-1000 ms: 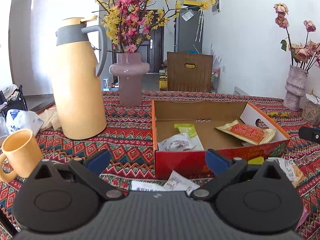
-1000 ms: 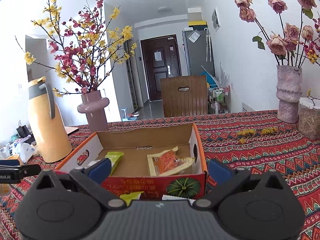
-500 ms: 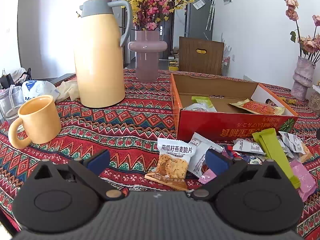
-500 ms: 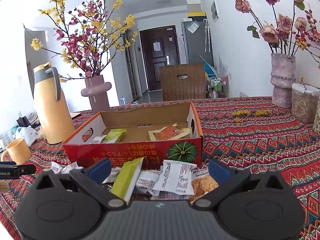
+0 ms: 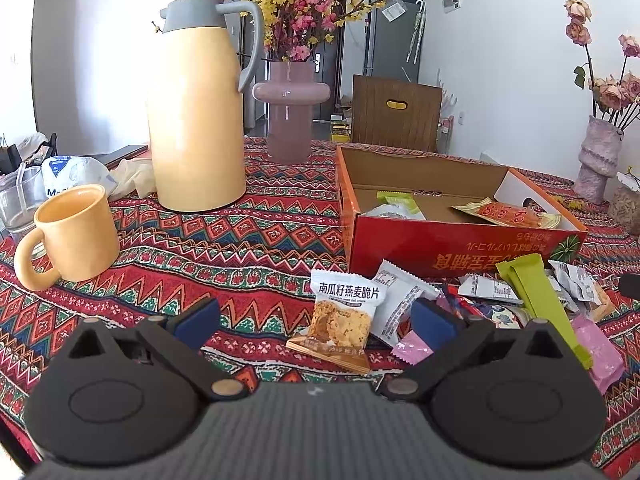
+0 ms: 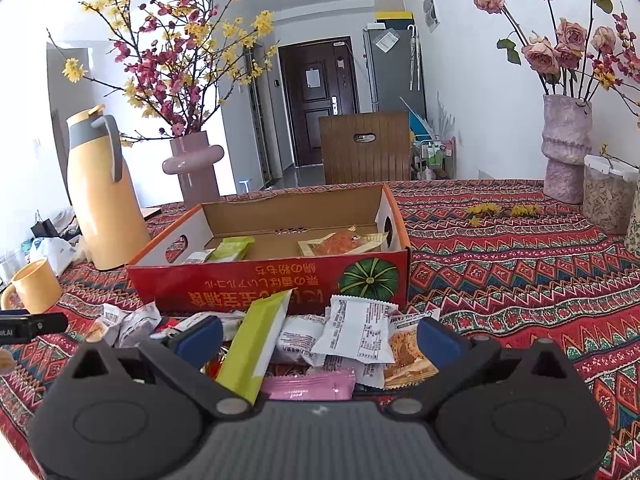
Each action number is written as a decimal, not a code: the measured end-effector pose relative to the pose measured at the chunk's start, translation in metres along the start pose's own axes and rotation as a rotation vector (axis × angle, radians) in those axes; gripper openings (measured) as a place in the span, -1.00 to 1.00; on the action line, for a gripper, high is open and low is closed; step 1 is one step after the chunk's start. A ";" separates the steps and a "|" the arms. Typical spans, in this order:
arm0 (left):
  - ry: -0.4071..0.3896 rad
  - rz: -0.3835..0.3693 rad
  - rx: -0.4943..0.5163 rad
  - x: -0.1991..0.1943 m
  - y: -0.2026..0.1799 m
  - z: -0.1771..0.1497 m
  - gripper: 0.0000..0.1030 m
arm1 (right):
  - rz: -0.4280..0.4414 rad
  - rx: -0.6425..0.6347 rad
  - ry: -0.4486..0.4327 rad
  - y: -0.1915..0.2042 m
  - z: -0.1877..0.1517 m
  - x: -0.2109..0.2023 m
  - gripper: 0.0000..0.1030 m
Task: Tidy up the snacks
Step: 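Return both tools to the pile and grasp the pink packet with the right gripper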
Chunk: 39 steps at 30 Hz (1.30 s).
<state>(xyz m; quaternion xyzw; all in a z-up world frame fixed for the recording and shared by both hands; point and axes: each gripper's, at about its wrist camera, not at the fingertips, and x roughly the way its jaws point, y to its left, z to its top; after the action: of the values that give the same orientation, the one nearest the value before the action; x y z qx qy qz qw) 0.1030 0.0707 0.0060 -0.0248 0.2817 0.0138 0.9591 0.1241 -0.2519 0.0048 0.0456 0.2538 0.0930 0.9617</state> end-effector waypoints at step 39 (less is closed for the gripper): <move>0.076 -0.001 0.016 0.018 -0.005 -0.011 1.00 | -0.059 -0.078 0.154 0.013 -0.042 0.023 0.18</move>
<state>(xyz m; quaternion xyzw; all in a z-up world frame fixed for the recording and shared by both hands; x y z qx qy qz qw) 0.1129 0.0648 -0.0127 -0.0179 0.3179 0.0102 0.9479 0.1208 -0.2332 -0.0406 -0.0068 0.3244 0.0776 0.9427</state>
